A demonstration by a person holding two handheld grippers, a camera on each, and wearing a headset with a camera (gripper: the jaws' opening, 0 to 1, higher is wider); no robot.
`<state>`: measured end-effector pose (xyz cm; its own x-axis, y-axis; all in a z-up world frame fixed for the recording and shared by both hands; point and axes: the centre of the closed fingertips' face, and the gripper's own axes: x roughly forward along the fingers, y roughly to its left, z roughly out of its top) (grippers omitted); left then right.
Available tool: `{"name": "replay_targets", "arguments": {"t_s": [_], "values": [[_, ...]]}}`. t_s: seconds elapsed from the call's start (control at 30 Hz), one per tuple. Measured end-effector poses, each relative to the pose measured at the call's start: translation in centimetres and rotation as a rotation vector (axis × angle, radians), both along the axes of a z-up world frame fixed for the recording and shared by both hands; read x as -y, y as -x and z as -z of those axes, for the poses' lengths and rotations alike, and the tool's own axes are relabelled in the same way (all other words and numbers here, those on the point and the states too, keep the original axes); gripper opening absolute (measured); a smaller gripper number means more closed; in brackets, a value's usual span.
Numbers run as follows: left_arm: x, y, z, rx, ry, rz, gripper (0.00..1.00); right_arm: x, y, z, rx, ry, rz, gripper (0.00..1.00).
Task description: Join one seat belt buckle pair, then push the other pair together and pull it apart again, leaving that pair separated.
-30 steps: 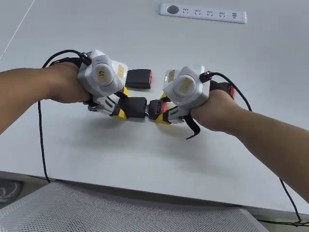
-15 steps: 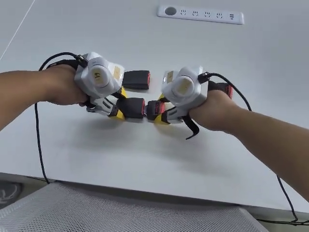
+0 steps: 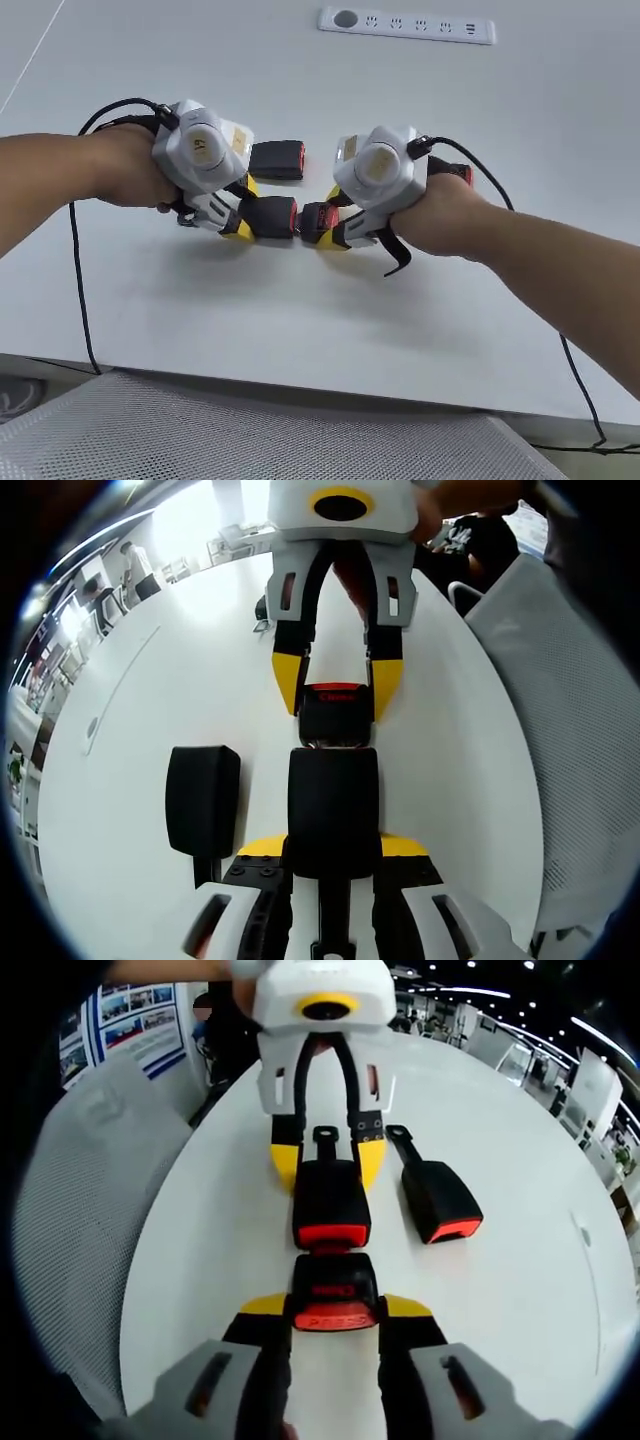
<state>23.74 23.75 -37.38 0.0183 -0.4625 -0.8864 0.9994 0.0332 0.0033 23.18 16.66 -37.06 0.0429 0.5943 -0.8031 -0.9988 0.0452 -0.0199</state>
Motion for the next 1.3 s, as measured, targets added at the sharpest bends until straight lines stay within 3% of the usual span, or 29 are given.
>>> {"name": "replay_targets", "arguments": {"t_s": [0.57, 0.8, 1.03, 1.3], "values": [[0.13, 0.19, -0.10, -0.006, -0.007, -0.006, 0.31, 0.03, -0.03, 0.13, -0.004, -0.003, 0.005, 0.33], [0.13, 0.21, -0.05, -0.007, -0.021, -0.013, 0.32, 0.05, 0.01, 0.09, 0.009, 0.003, -0.003, 0.33], [0.26, 0.35, -0.08, 0.000, -0.074, -0.026, 0.33, 0.03, 0.00, 0.09, 0.005, 0.014, -0.001, 0.34], [0.17, 0.27, -0.09, -0.001, -0.068, -0.039, 0.33, -0.03, -0.02, -0.16, 0.011, 0.029, 0.003, 0.35]]}}
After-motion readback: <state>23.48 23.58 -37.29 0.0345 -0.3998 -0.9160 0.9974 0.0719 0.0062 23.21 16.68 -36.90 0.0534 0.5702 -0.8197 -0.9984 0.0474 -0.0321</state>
